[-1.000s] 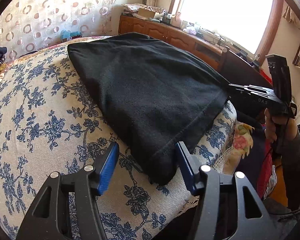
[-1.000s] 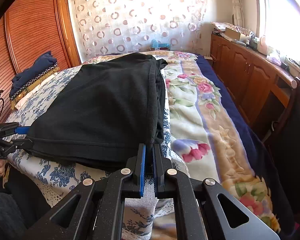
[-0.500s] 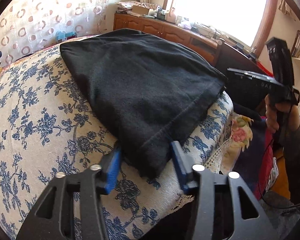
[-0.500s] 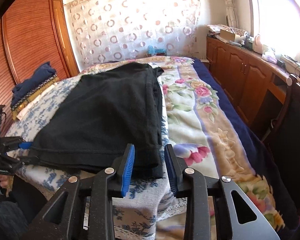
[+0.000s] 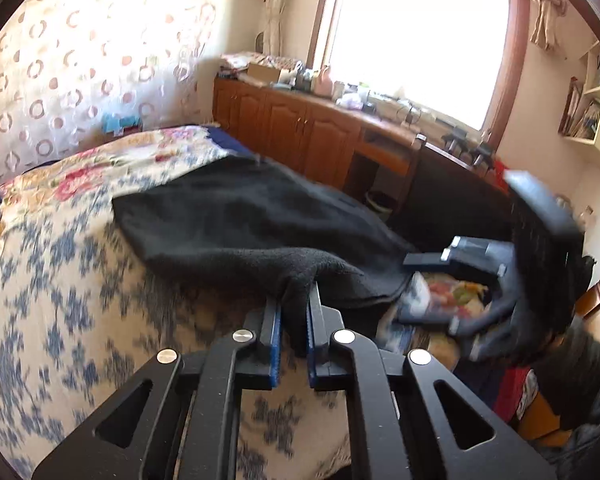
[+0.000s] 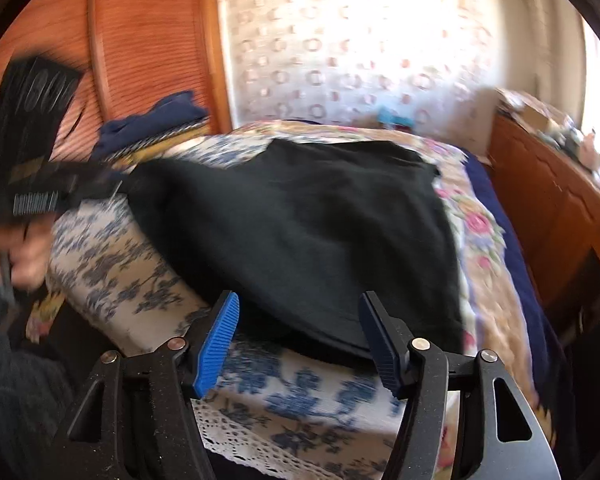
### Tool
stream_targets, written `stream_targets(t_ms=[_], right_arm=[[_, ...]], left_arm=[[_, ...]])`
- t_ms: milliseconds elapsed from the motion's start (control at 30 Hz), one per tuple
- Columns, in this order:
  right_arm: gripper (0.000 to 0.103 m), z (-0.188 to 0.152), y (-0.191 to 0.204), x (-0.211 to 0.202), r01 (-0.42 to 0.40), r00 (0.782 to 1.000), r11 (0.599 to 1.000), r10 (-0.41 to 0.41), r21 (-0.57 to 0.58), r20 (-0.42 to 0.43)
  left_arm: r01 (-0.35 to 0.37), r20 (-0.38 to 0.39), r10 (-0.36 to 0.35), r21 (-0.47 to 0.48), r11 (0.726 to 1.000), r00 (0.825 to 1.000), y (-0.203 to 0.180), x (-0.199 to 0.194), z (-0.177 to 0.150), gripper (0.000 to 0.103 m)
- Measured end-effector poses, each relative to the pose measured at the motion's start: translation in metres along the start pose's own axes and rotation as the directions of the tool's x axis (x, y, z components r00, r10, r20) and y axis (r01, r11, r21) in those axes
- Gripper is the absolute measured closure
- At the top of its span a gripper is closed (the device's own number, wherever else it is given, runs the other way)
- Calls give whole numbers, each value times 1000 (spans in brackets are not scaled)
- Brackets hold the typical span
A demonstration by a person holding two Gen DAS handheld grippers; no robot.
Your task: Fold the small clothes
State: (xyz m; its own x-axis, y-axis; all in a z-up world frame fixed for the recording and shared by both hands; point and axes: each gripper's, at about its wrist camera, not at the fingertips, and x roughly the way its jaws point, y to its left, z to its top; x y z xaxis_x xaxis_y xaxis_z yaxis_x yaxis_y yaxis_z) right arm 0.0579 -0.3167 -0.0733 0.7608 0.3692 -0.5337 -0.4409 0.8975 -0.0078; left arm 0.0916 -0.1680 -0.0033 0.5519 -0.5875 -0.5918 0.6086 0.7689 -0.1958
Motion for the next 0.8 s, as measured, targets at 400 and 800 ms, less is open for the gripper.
stream_targets(t_ms=[400, 800], right_arm=[[35, 4, 3, 36, 38, 997, 996, -43, -75, -64], [35, 3, -17, 47, 193, 974, 975, -204, -108, -100]], left_arm=[[14, 29, -13, -13, 1000, 999, 9, 18, 40, 93], [29, 67, -25, -65, 997, 997, 27, 13, 44, 93]])
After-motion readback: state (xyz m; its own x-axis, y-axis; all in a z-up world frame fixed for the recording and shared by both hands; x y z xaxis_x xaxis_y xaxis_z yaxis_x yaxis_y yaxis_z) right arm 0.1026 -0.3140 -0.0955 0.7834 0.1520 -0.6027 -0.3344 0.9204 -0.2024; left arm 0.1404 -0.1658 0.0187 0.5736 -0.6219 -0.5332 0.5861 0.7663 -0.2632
